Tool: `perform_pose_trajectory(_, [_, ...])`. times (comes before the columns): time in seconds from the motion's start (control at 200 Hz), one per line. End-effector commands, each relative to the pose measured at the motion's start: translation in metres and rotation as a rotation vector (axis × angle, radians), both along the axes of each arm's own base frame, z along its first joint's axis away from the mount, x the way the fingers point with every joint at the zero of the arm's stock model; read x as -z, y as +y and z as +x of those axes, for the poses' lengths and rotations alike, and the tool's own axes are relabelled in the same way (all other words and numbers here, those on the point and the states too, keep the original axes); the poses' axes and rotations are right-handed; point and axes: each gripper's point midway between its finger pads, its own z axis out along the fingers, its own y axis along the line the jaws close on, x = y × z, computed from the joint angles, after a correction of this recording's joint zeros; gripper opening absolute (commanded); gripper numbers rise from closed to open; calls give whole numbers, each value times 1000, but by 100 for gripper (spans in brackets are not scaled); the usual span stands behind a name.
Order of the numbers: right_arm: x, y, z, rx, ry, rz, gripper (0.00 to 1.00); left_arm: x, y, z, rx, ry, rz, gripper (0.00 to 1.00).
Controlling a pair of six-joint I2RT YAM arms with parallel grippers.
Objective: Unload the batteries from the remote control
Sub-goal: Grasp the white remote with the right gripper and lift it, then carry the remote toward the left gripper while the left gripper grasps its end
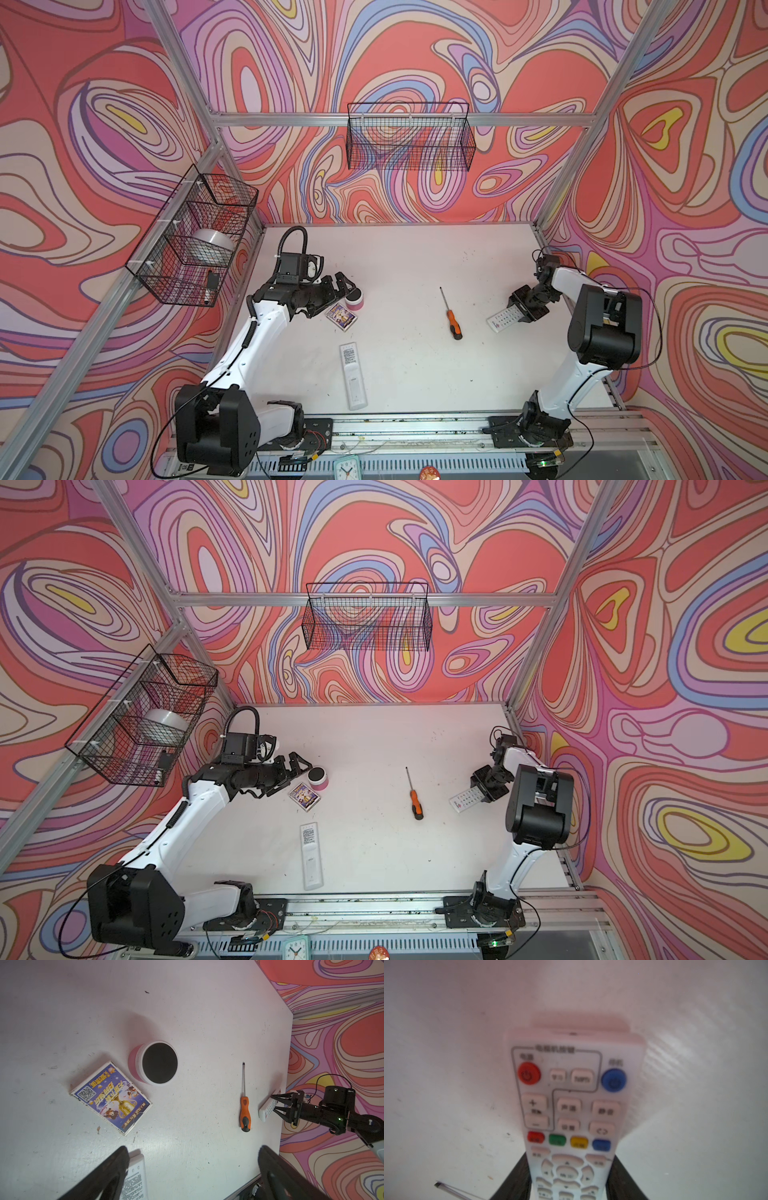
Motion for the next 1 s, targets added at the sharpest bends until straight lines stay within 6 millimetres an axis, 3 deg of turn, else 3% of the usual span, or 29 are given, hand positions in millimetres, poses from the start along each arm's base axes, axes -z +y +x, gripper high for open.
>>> perform_pose_trajectory(0.0, [-35, 21, 20, -18, -173, 106, 41, -13, -18, 1, 53, -36, -71, 100])
perform_pose_trajectory(0.165, [-84, 80, 44, -96, -364, 266, 41, -36, -58, 4, 159, -74, -222, 100])
perform_pose_trajectory(0.26, [-113, 123, 53, -178, -438, 295, 41, -50, -93, 2, 250, -95, -285, 100])
perform_pose_trajectory(0.376, [-134, 183, 58, -251, -463, 358, 40, -56, -138, -10, 391, -103, -244, 100])
perform_pose_trajectory(0.491, [-152, 236, 59, -310, -490, 407, 40, -55, -165, -17, 462, -93, -212, 100])
perform_pose_trajectory(0.561, [-161, 262, 58, -334, -505, 433, 40, -53, -174, -19, 477, -90, -221, 98])
perform_pose_trajectory(0.711, [-172, 301, 52, -381, -512, 474, 39, -49, -184, -27, 514, -74, -234, 81])
perform_pose_trajectory(0.856, [-173, 320, 49, -397, -514, 490, 38, -41, -182, -31, 519, -59, -198, 72])
perform_pose_trajectory(0.996, [-174, 330, 49, -406, -517, 505, 37, -32, -175, -32, 507, -42, -145, 55])
